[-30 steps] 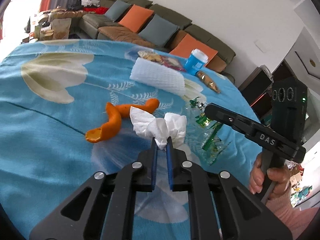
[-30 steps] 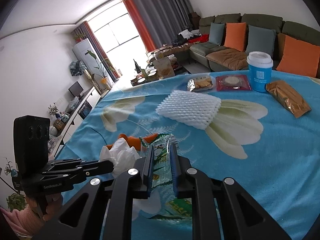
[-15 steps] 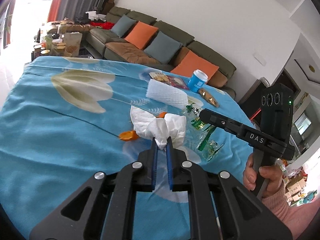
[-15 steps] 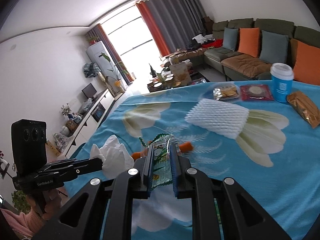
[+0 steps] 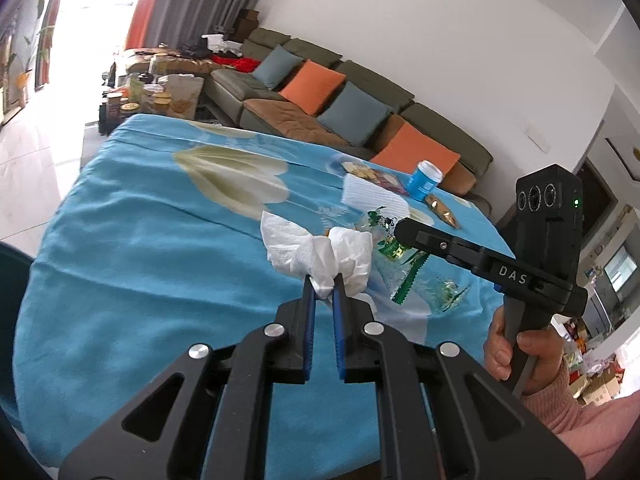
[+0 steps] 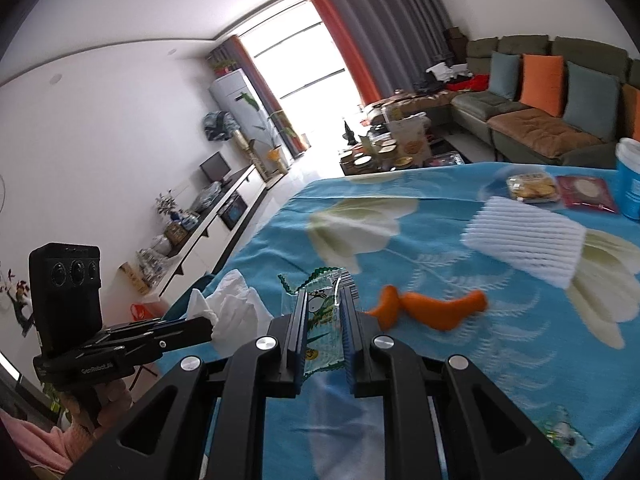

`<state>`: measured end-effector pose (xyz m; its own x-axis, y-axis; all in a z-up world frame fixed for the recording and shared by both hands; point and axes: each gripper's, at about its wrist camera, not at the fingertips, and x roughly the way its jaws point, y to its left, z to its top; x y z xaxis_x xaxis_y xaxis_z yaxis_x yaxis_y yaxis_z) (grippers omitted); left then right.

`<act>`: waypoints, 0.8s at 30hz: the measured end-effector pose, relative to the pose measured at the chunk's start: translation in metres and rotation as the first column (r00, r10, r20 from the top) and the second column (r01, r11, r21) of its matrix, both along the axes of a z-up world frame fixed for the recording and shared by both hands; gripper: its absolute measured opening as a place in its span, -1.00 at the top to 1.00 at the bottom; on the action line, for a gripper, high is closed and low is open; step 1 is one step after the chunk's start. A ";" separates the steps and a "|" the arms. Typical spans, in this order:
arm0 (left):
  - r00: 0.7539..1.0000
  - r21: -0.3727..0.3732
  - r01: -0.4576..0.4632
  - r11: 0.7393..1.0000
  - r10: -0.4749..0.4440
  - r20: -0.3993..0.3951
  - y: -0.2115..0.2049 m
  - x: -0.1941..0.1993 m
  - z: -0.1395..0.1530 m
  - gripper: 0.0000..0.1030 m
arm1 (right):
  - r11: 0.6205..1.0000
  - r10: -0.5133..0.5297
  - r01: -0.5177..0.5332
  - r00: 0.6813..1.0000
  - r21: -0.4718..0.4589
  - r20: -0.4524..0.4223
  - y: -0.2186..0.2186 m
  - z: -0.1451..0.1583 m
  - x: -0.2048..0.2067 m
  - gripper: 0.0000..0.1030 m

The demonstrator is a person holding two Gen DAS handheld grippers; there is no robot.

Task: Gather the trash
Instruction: 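Carry the tissue and plastic wrapper to the teal bin and release both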

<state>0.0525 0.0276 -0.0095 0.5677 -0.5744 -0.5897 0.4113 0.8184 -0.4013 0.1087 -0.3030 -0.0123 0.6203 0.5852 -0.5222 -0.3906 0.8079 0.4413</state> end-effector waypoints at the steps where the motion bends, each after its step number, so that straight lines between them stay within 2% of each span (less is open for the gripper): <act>1: 1.000 0.003 -0.010 1.000 0.010 -0.001 0.004 -0.001 0.000 0.83 | 1.000 0.008 -0.008 1.000 -0.001 0.001 0.004 0.001 -0.001 0.73; 24: 0.982 0.032 -0.188 0.982 0.187 0.034 0.073 -0.021 0.007 0.83 | 0.981 0.189 -0.188 0.982 0.045 -0.026 0.093 -0.001 0.017 0.73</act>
